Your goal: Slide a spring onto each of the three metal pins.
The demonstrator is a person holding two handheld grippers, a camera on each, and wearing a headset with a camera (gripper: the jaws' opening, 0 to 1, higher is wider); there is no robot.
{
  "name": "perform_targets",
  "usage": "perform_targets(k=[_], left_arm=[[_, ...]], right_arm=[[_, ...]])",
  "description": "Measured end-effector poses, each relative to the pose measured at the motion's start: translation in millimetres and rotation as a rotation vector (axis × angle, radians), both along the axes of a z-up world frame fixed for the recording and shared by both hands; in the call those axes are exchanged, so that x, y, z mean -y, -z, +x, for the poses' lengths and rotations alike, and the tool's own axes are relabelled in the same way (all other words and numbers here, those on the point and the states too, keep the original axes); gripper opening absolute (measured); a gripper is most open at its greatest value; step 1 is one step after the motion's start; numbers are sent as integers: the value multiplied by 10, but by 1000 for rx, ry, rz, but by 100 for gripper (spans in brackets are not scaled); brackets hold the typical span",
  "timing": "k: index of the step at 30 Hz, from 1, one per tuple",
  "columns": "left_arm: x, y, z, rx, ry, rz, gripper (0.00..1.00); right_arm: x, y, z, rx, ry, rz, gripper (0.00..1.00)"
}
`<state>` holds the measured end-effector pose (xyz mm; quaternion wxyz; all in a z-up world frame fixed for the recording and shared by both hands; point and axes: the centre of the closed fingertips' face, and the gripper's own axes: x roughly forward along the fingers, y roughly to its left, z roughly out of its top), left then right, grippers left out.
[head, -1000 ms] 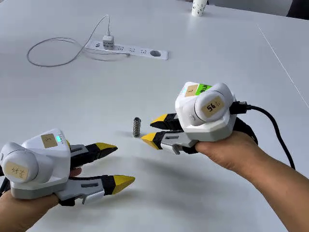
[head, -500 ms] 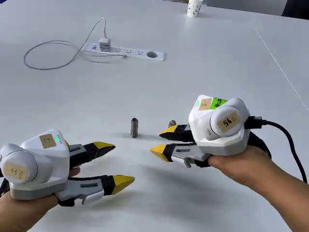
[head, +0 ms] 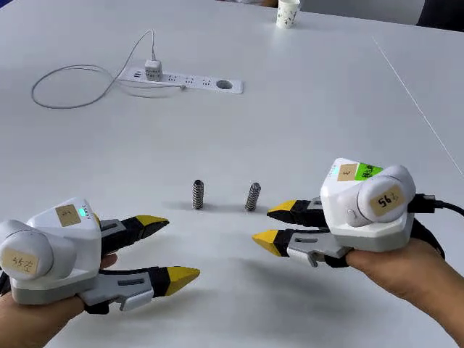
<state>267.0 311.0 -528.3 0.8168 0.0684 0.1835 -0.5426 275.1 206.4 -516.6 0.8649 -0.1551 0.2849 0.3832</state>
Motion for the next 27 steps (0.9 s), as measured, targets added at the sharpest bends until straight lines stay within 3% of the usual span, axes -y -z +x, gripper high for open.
perform_targets(k=[27], left_arm=[[27,5,22,-3,1,10,60]], right_arm=[[809,-1,-119,-4,161,-13,32]])
